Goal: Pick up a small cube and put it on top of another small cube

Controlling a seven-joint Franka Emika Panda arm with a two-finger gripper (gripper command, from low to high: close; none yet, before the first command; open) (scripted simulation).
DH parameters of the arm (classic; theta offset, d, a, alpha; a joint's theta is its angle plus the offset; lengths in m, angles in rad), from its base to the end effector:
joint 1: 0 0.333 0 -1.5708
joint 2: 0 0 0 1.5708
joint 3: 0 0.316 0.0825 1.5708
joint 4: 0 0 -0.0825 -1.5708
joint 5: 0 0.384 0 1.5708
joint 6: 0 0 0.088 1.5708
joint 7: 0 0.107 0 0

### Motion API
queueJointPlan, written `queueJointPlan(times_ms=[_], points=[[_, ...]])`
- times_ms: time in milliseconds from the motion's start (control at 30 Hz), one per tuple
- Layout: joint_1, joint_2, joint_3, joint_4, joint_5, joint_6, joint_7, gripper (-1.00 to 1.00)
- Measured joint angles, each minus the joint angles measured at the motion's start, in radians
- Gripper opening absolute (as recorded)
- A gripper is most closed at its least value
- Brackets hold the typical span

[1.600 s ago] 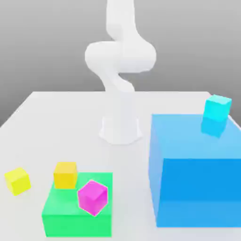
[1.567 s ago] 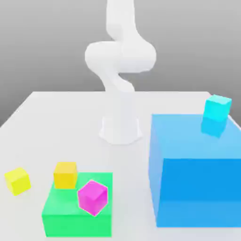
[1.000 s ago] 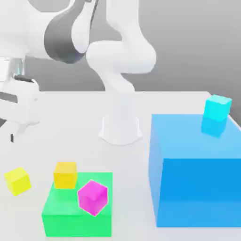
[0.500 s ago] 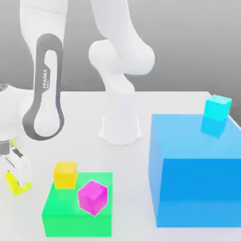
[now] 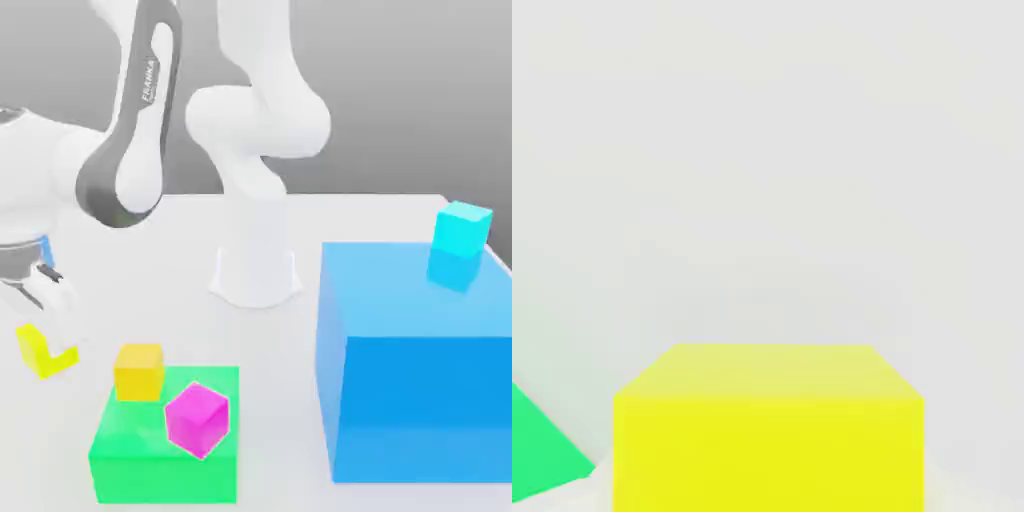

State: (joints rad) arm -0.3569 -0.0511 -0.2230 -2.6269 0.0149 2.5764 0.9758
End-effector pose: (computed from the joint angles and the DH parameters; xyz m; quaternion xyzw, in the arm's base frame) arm 0.3598 -0.2349 0.2654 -0.7081 0.7061 0.0023 0.0094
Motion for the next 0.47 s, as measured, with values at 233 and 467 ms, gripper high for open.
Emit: queueJointPlan(times_ms=[233, 467], points=[[0.053, -0.205, 0.138, -0.042, -0.038, -0.162, 0.251, -1.0], [0.059, -0.1, 0.145, -0.079, -0.032, -0.02, 0.261, 1.0]])
